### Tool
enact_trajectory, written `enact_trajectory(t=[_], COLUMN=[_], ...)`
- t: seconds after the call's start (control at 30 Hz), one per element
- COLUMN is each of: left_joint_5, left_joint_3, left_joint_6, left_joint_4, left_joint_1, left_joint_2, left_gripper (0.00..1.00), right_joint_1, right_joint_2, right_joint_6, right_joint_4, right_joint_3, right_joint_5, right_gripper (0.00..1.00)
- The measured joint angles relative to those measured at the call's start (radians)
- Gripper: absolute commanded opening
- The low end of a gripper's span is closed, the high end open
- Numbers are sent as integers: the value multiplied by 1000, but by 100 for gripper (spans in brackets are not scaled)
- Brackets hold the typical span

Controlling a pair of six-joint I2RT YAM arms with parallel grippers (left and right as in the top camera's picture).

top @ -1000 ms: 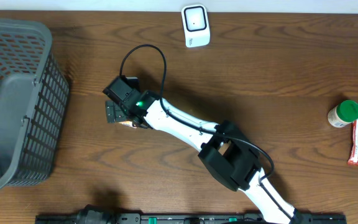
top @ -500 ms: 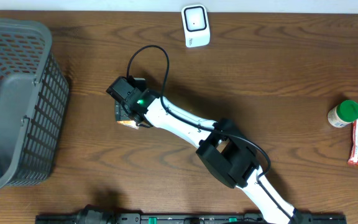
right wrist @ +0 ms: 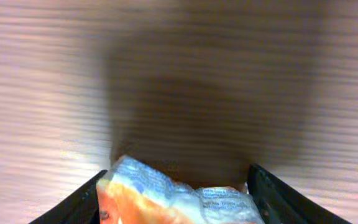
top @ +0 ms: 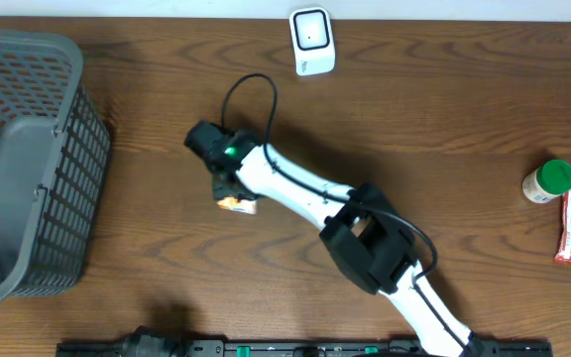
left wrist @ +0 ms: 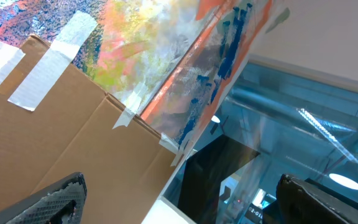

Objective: Scan the item barcode

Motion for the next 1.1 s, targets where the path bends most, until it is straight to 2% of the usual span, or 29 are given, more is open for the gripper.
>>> enact_trajectory(t=[0.33,0.4,0.5,0.7,0.87,1.1], left_joint_5=[0,0,0,0,0,0], left_joint_3=[0,0,0,0,0,0], left_joint_6=[0,0,0,0,0,0], left_joint_4=[0,0,0,0,0,0], left_joint_1=[0,0,0,0,0,0], left_joint_2=[0,0,0,0,0,0], left_gripper=[98,98,98,98,98,98], right_joint_1=[-196,-251,-326,-458,-486,-439], right_joint_2=[3,4,8,34,33,33], right_joint_6=[-123,-173,-231,-294,-281,-106], right_joint_4=[-241,-263,-303,-465,-528,-555], right_joint_3=[26,29,42,156,229,231], right_joint_5=[34,61,83,64,-45,-130], right_gripper=[71,75,86,94,92,88])
